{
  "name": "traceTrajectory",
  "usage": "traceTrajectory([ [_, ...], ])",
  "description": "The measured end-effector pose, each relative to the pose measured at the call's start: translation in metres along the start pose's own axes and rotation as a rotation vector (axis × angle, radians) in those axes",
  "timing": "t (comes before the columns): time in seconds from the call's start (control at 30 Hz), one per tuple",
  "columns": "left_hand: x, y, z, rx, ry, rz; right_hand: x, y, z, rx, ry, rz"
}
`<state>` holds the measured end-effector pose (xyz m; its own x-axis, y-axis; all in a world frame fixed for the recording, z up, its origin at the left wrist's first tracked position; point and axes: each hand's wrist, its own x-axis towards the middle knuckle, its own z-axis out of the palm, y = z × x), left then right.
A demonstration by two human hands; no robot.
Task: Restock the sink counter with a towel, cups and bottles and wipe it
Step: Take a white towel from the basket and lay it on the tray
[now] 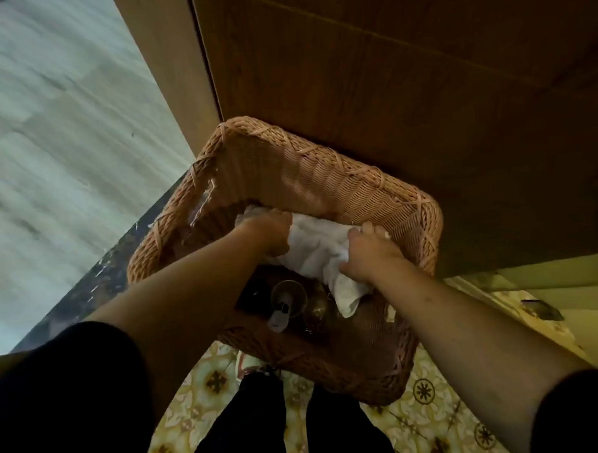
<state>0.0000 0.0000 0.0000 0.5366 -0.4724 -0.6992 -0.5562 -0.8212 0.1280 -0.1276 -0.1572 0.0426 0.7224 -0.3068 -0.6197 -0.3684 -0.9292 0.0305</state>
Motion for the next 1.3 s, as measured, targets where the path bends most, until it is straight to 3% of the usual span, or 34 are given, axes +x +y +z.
traceTrajectory([
  [0.3,0.063,-0.017,0.031,0.082,0.046,-0.033,0.049,-0.008,0.022,-0.199,-0.053,0.124],
  [0.5,0.100,-0.026,0.052,0.035,0.071,-0.097,0.068,-0.015,0.042,-0.232,0.033,0.188],
  [0.73,0.116,-0.029,0.064,0.164,0.180,-0.023,0.086,-0.011,0.042,-0.298,-0.080,0.269],
  [0.97,0.117,-0.028,0.062,0.215,0.195,0.007,0.087,-0.007,0.035,-0.359,-0.094,0.185],
  [1.3,0.100,-0.031,0.045,0.181,0.154,0.015,0.052,-0.004,-0.004,-0.187,-0.025,-0.002],
])
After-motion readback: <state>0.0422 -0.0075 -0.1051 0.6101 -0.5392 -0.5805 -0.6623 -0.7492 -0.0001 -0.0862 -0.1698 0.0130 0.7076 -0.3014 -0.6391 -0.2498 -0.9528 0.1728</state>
